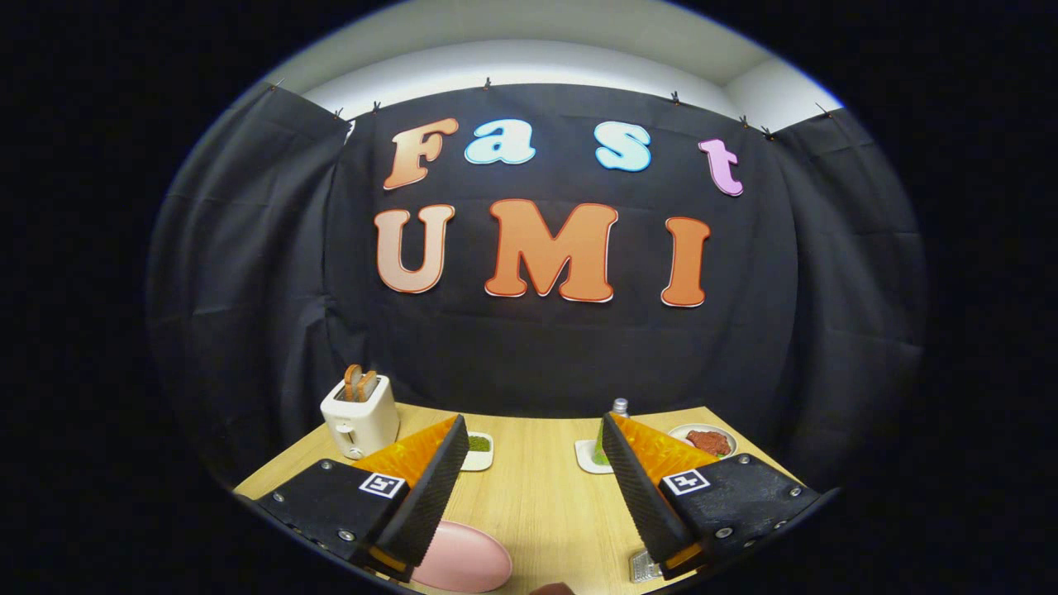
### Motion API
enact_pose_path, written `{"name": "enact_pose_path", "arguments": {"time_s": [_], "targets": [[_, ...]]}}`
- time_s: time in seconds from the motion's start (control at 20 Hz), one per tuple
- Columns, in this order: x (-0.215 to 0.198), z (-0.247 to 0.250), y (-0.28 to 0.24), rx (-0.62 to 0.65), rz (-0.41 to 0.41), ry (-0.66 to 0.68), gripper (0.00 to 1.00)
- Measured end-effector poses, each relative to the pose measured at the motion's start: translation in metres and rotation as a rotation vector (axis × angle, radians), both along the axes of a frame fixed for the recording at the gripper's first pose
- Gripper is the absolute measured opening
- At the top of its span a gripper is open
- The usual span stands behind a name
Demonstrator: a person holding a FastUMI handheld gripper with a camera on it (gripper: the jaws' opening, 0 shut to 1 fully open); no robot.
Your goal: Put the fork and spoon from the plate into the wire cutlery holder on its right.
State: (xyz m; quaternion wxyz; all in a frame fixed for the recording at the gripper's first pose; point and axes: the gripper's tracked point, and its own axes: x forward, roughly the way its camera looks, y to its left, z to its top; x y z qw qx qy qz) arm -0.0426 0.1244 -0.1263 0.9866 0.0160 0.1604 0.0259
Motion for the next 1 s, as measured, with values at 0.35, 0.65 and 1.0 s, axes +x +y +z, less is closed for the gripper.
{"name": "enact_pose_path", "arguments": {"time_s": [0.35,0.65,1.0], "targets": [[-0.026,-0.068,0.075,0.041,0.119,0.177,0.98],[-0.057,-0.116,0.116,0.038,0.182,0.321,0.98],[-0.100,-0.199,0.138,0.007,0.198,0.552,0.97]]}}
